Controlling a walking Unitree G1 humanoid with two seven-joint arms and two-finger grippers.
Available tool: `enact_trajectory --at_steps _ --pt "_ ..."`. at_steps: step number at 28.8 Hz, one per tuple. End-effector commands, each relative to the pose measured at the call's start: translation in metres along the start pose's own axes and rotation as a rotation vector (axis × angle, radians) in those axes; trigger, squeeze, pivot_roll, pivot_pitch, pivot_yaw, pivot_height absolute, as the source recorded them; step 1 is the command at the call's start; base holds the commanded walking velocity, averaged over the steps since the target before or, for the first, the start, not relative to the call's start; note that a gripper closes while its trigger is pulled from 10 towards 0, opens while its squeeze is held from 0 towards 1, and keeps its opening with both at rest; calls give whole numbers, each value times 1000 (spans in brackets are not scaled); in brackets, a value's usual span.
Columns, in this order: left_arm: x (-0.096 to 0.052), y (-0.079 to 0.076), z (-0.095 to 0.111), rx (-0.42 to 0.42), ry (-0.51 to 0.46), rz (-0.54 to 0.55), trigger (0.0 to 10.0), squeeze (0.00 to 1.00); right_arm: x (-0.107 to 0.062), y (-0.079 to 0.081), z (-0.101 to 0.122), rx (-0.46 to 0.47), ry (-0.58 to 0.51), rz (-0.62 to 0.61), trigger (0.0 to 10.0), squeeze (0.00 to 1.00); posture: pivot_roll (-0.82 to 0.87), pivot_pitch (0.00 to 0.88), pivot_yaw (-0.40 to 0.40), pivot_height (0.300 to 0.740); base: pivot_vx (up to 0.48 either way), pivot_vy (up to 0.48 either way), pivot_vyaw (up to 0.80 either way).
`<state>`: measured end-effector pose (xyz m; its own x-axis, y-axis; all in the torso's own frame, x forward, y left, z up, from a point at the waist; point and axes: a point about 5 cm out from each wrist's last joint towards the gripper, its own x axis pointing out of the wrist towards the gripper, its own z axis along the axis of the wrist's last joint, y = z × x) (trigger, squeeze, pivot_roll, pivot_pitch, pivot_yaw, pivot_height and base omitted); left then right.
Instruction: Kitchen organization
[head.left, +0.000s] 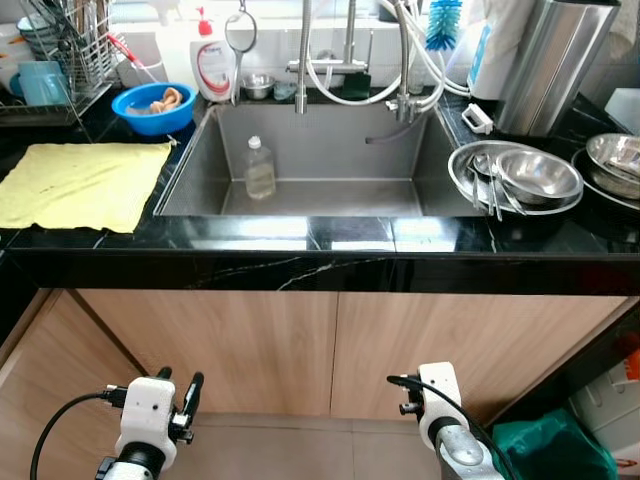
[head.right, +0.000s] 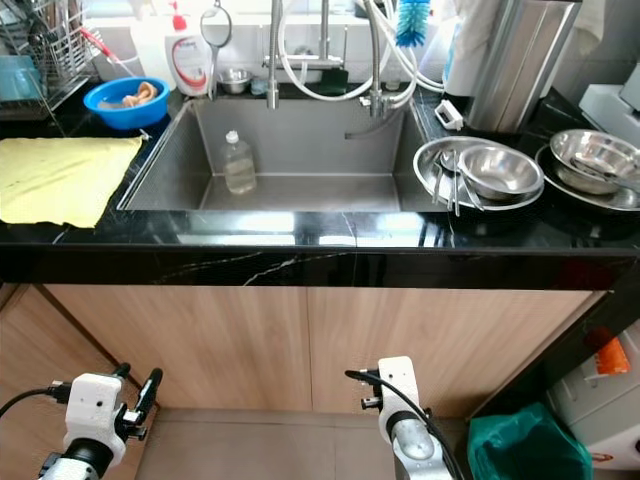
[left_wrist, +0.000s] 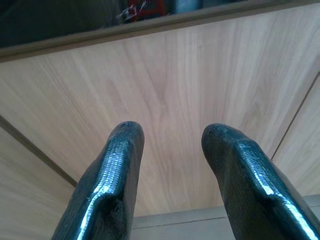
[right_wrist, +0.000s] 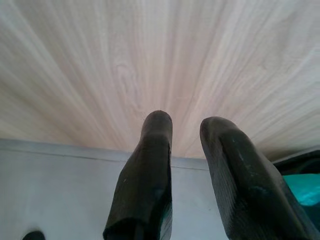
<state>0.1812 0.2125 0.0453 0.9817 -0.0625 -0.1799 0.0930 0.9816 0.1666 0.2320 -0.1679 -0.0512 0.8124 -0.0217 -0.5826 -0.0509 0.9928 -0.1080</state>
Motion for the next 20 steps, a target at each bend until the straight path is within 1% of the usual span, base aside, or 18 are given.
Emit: enact_trajectory --at_steps 1,8,9,10,11,12,13,14,15,16,20 --pt "-1 5 6 6 -2 12 10000 0 -1 0 0 10 -13 -17 10000 0 -94 16 5 732 0 0 0" --pt "-1 5 13 4 -7 13 10000 0 -1 -3 6 0 -80 -69 10000 0 -109 11 2 732 0 0 0" --pt "-1 4 15 2 -4 12 10000 0 -22 -33 16 26 -259 -113 10000 0 -111 10 2 732 0 0 0" --pt "-1 4 15 2 -4 12 10000 0 -22 -33 16 26 -259 -113 10000 0 -111 10 2 732 0 0 0" --pt "-1 4 15 1 -1 12 10000 0 -50 -53 28 13 -389 -127 10000 0 -111 10 2 732 0 0 0" --pt "-1 4 15 0 -1 11 10000 0 -76 -62 42 -10 -480 -123 10000 0 -111 10 2 732 0 0 0" --pt "-1 4 15 0 -1 11 10000 0 -76 -62 42 -10 -480 -123 10000 0 -111 10 2 732 0 0 0" --pt "-1 4 16 0 -1 10 10000 0 -93 -62 55 -22 -535 -109 10000 0 -105 4 0 732 0 0 0" --pt "-1 4 16 0 -1 10 10000 0 -93 -62 55 -22 -535 -109 10000 0 -105 4 0 732 0 0 0" --pt "-1 4 17 0 -2 10 10000 0 -95 -60 60 -18 -544 -103 10000 0 -109 5 2 732 0 0 0" --pt "-2 4 18 1 0 10 10000 0 -96 -59 63 -19 -551 -101 10000 0 -109 5 2 732 0 0 0"
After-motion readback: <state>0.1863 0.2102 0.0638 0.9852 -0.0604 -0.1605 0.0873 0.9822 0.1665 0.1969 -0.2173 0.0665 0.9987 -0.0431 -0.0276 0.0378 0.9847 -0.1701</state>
